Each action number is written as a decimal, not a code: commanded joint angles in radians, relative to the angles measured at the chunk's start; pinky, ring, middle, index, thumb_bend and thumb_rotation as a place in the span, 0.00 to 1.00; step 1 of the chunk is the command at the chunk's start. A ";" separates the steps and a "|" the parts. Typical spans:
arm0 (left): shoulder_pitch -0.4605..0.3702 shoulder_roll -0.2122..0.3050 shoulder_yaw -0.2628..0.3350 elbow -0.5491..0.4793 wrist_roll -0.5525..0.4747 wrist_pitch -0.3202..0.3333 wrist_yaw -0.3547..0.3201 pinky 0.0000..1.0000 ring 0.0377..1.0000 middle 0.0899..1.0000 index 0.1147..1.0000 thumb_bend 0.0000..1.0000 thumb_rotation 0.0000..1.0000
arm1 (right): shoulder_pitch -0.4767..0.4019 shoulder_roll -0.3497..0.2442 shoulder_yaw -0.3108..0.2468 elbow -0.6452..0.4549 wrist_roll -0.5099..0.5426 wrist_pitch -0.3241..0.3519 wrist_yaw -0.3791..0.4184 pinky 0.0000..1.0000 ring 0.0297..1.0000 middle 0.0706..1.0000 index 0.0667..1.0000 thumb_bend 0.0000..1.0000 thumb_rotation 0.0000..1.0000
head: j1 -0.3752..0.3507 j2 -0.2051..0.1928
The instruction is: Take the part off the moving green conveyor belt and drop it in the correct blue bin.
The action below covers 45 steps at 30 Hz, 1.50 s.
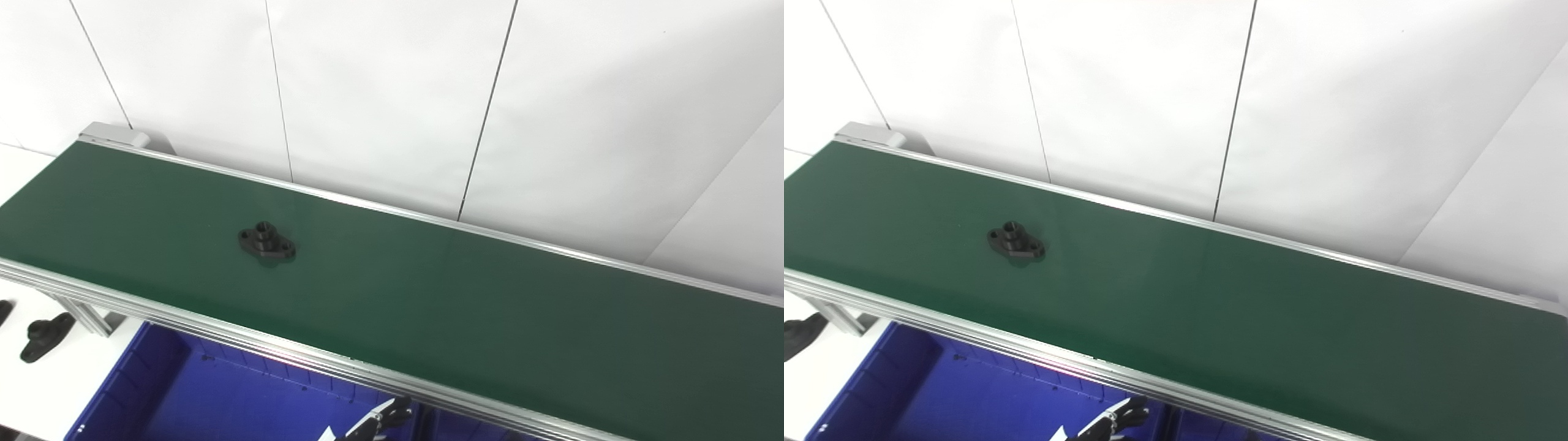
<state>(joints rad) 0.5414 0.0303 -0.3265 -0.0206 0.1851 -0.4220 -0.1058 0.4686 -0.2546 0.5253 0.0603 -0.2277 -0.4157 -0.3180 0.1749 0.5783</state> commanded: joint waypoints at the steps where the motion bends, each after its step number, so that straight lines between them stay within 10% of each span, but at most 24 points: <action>1: -0.005 -0.009 -0.014 -0.019 -0.006 -0.024 0.002 0.79 0.89 0.88 0.89 0.89 0.74 | 0.006 -0.017 0.003 -0.061 -0.009 -0.054 0.012 0.85 0.93 0.98 0.98 0.85 0.85 | -0.002 0.002; 11: -0.016 -0.004 -0.021 -0.026 -0.006 -0.019 0.003 0.80 0.90 0.89 0.90 0.89 0.73 | 0.014 -0.057 -0.015 -0.265 -0.171 -0.054 -0.057 0.77 0.91 0.97 1.00 0.79 0.82 | -0.026 0.010; 25: -0.031 -0.002 -0.024 -0.022 -0.004 -0.011 0.000 0.81 0.91 0.91 0.92 0.88 0.75 | -0.038 0.084 -0.196 -0.396 -0.253 0.003 0.052 0.78 0.90 0.95 0.99 0.77 0.72 | -0.059 0.014; 45: -0.056 0.009 -0.025 0.009 -0.007 -0.026 -0.006 0.81 0.91 0.92 0.93 0.87 0.75 | -0.314 0.134 -0.348 -0.394 -0.387 0.266 0.280 0.78 0.89 0.92 0.94 0.84 0.81 | -0.065 0.009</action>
<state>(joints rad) 0.4917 0.0327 -0.3461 -0.0032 0.1845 -0.4201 -0.1067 0.1909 -0.1264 0.1835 -0.3159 -0.6095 -0.1747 -0.0480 0.1089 0.5875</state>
